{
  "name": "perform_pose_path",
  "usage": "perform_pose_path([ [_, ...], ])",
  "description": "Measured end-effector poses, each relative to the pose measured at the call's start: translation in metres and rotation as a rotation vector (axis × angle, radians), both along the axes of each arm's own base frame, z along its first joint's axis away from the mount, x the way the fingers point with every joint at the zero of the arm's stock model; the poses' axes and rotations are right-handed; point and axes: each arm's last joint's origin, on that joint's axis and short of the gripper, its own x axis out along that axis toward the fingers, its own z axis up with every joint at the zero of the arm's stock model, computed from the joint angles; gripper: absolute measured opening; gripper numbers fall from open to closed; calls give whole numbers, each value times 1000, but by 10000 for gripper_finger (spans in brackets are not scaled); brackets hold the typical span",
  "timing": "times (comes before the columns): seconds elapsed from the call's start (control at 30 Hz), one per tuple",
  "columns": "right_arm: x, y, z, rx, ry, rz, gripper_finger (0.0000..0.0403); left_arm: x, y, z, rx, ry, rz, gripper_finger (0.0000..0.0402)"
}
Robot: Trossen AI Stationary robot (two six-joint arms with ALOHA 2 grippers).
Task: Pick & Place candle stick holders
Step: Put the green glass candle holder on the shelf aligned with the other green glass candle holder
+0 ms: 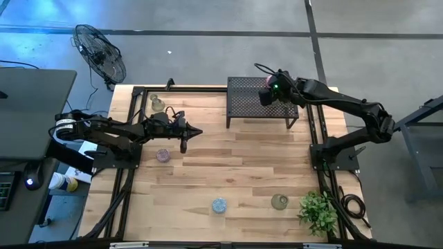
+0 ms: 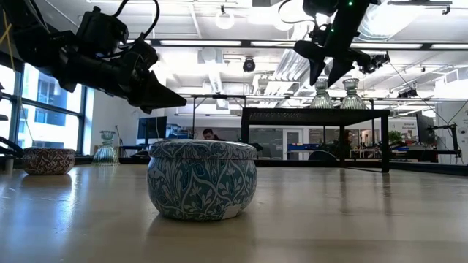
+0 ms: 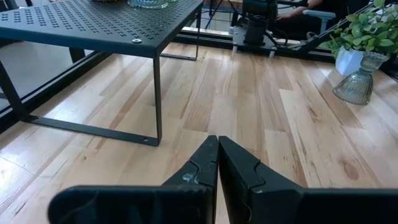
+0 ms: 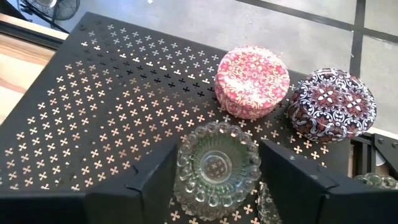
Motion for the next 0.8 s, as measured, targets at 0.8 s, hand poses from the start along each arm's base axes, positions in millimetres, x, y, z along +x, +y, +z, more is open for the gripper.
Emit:
perform_pose_path([
  [0.8,-4,0,5,-47,61,-19,270,0,0,0,0,0,0,10],
])
